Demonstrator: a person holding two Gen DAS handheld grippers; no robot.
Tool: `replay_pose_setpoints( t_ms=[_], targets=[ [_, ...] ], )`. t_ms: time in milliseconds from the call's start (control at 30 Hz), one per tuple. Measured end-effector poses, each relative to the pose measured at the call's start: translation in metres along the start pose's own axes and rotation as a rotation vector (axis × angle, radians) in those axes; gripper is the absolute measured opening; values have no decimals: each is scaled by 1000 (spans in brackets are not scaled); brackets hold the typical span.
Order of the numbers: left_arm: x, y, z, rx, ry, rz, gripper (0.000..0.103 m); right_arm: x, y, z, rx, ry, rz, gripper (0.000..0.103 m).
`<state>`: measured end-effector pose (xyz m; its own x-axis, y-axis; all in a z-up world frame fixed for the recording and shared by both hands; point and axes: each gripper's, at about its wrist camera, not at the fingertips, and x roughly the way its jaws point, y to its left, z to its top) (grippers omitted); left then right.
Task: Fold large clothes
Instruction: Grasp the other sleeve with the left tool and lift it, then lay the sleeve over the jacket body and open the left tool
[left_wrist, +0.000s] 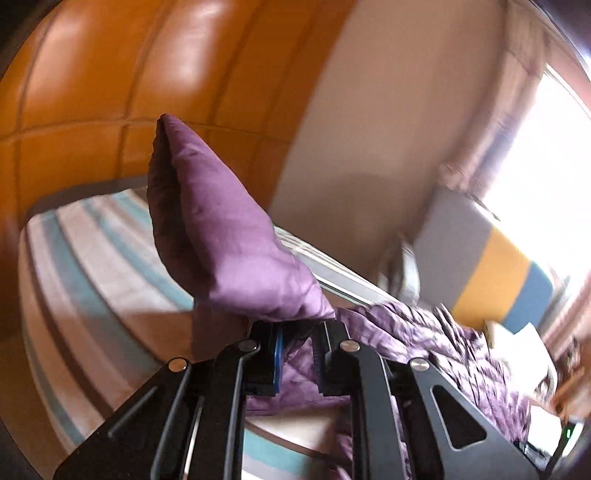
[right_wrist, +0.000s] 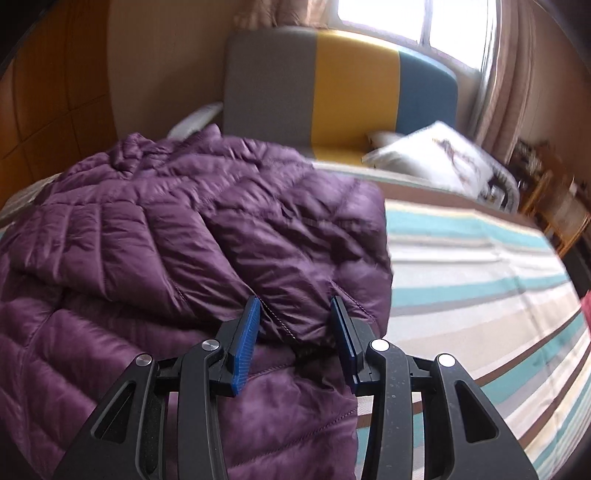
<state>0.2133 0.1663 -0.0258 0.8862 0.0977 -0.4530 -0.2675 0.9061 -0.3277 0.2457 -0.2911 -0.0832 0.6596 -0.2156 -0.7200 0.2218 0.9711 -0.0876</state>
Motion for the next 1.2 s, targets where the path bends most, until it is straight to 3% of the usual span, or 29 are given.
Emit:
replay_pose_setpoints(
  t_ms=[267,467,633,900,1200],
  targets=[
    [19,-83,-7,137,61,-104,12,4,6,-6,-19,2,-20,39],
    [21,-171,-36,267,92,-187,12,1,3,-9,-8,-7,-11,39],
    [24,-218,-64,340,132,-215,11,2,0,-9,4,-10,1,39],
    [28,-260,-108,373,208,-284,11,2,-2,-9,13,-13,9,39],
    [45,-299,-142,319,327,-398,11,2,-6,-9,30,-13,23,39]
  ],
)
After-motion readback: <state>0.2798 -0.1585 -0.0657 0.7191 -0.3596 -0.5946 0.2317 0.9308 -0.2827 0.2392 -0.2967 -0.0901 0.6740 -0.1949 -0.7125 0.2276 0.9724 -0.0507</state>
